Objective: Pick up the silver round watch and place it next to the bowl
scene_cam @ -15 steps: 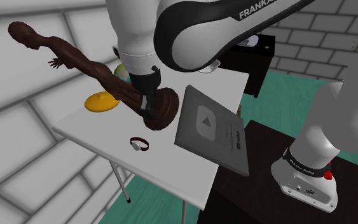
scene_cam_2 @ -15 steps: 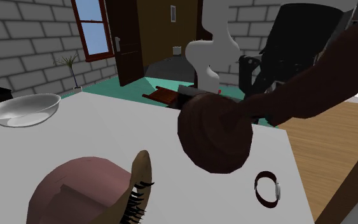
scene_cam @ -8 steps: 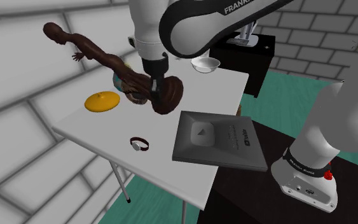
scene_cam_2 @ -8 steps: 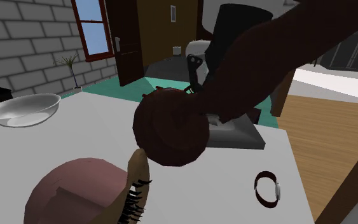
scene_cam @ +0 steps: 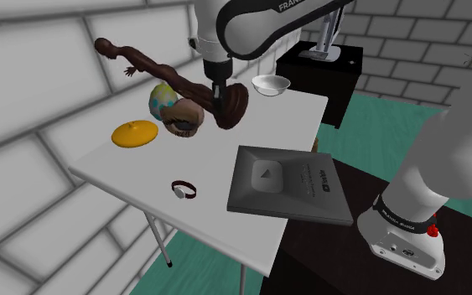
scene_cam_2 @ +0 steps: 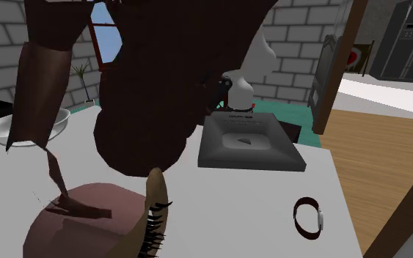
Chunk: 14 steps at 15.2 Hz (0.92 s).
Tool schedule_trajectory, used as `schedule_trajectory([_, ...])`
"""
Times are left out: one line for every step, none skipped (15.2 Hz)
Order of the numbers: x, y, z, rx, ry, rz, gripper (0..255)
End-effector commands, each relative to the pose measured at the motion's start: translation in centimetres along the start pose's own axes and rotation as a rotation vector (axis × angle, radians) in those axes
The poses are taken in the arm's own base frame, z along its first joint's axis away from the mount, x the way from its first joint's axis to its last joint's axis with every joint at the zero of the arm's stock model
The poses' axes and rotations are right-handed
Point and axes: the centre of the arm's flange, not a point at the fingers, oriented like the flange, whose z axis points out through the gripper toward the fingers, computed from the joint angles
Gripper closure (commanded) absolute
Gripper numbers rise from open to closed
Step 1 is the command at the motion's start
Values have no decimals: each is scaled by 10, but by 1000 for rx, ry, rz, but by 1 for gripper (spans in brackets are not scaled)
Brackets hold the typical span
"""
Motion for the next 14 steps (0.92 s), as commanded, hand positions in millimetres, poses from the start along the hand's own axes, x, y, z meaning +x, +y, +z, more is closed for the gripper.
schedule_trajectory([-2, 26, 4, -2, 3, -1, 255])
schedule_trajectory([-3, 38, 7, -2, 3, -1, 255])
schedule_trajectory([-5, 51, 9, -2, 3, -1, 255])
schedule_trajectory([-7, 64, 12, -2, 3, -1, 255])
schedule_trajectory([-8, 77, 15, -2, 3, -1, 255])
schedule_trajectory([-10, 90, 17, -2, 3, -1, 255])
schedule_trajectory([-11, 103, 20, -2, 3, -1, 255])
schedule_trajectory([-13, 115, 22, -2, 3, -1, 255])
schedule_trajectory([-15, 128, 25, -2, 3, -1, 255])
schedule_trajectory([-15, 114, 20, -1, 3, 0, 255])
schedule_trajectory([-15, 114, 20, -1, 3, 0, 0])
schedule_trajectory([-13, 101, 21, -2, 3, 1, 0])
schedule_trajectory([-11, 88, 22, -2, 4, 3, 0])
schedule_trajectory([-9, 75, 22, -2, 4, 4, 0])
